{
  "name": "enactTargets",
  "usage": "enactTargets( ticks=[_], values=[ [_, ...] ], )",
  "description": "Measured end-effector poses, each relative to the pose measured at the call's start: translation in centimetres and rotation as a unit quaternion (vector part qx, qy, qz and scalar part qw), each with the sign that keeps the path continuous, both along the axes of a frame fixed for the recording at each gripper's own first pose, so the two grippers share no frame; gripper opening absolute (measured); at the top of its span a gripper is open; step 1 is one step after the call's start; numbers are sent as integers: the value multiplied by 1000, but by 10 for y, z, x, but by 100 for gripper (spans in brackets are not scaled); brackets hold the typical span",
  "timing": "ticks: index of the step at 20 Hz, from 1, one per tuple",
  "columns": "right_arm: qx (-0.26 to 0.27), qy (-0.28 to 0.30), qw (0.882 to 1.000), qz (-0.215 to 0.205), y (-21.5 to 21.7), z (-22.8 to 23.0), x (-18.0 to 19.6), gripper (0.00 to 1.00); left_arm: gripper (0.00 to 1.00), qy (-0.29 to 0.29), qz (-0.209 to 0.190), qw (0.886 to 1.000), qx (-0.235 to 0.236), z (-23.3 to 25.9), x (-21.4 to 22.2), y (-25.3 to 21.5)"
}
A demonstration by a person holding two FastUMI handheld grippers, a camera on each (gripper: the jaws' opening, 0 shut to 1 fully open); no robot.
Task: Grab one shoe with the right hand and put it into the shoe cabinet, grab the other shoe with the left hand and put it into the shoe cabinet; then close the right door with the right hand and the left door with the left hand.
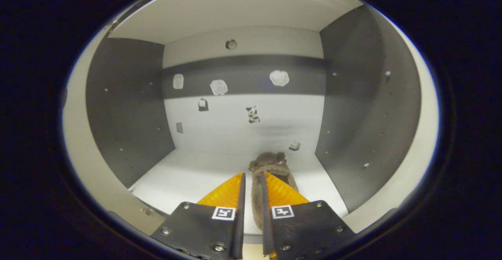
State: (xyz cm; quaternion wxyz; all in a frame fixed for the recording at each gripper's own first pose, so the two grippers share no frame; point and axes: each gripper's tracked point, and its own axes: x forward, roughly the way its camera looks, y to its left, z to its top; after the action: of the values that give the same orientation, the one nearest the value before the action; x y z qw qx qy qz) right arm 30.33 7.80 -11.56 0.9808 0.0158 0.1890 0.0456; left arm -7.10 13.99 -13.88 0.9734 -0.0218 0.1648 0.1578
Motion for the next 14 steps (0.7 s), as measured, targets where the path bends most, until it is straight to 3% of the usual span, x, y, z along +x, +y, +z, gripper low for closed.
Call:
enactTargets(
  ticks=[8, 14],
  values=[
    [25, -116, 993, 13, -5, 128, -104, 19, 99, 103, -104, 989, -34, -106, -14, -62],
    [14, -152, 988, 14, -23, 177, -170, 19, 99, 201, -187, 959, -74, -203, -31, -116]
  ],
)
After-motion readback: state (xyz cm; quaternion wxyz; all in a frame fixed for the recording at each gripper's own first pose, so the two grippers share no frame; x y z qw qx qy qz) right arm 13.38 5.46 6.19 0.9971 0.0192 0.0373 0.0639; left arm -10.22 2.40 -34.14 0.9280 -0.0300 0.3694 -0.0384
